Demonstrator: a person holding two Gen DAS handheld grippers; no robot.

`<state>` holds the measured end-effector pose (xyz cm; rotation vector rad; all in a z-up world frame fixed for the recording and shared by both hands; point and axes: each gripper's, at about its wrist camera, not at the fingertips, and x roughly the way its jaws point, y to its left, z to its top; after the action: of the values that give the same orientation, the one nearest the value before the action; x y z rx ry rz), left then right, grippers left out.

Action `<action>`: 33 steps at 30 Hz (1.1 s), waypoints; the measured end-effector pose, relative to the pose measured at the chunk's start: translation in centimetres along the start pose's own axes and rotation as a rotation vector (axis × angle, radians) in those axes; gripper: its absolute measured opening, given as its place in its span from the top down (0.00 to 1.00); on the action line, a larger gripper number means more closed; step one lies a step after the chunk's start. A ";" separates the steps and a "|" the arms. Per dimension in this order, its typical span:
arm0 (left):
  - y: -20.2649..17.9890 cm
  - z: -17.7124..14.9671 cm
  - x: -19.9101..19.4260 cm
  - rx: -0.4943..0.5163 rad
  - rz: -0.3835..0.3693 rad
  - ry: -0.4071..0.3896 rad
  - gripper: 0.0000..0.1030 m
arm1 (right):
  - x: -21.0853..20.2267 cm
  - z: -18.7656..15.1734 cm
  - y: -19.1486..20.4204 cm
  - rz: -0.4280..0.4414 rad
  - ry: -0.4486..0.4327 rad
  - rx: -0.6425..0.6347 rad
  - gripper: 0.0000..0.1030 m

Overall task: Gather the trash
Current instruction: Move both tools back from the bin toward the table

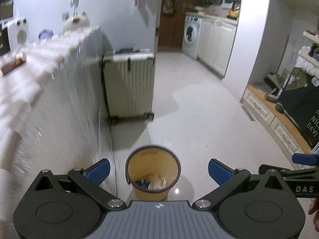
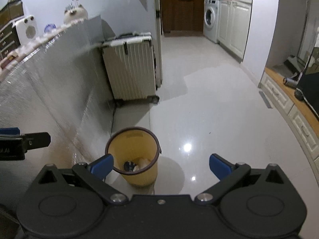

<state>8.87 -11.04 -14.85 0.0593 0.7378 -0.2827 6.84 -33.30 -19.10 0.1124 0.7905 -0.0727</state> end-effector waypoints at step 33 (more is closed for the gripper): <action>12.0 2.7 -21.1 -0.028 0.226 -0.394 0.00 | -15.6 6.8 10.1 0.202 -0.360 -0.101 0.00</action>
<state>-0.90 5.02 0.69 0.0580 0.3389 -0.0628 1.81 -23.82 -2.49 0.0796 0.4190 0.1359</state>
